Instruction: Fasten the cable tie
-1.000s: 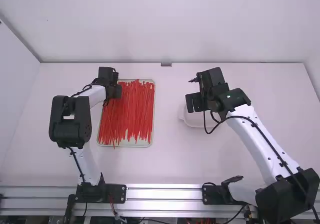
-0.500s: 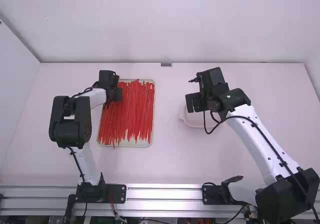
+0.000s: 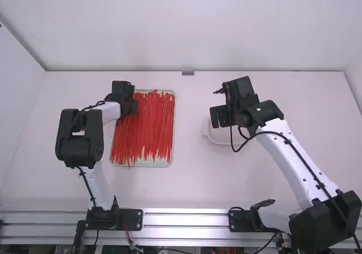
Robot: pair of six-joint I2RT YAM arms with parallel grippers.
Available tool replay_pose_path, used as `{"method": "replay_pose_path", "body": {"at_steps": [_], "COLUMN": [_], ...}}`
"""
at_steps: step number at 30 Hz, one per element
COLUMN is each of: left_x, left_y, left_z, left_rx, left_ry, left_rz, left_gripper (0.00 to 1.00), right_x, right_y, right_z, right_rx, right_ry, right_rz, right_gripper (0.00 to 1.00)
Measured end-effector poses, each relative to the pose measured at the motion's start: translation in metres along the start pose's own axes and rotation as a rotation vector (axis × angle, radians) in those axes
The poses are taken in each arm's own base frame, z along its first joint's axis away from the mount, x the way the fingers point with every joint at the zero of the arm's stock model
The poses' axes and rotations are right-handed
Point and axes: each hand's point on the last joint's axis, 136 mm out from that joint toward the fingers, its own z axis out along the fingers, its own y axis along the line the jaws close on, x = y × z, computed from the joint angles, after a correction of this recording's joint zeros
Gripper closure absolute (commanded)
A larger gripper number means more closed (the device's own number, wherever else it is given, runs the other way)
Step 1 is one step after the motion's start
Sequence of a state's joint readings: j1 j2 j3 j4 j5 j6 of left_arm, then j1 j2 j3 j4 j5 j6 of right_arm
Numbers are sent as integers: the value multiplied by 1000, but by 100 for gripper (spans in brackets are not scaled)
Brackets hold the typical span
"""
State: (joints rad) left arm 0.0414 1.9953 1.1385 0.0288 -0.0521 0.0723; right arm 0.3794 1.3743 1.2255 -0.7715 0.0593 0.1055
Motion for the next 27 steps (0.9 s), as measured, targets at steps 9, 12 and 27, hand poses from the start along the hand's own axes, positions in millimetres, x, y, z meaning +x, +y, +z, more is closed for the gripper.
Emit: {"method": "replay_pose_path", "body": {"at_steps": [9,12,27], "left_x": [6,6,7], "left_y": [0,-1,-5], "left_z": [1,1,1], "left_rx": [0,1,27], "left_ry": [5,5,10], "left_rz": [0,0,1], "left_gripper": [78,79,83], "right_x": [0,0,0], "right_y": [0,0,0], "right_z": [0,0,0], "right_rx": [0,0,0], "right_ry": [-1,-1,2], "right_rz": [0,-3,-3], "right_gripper": [1,1,1]}}
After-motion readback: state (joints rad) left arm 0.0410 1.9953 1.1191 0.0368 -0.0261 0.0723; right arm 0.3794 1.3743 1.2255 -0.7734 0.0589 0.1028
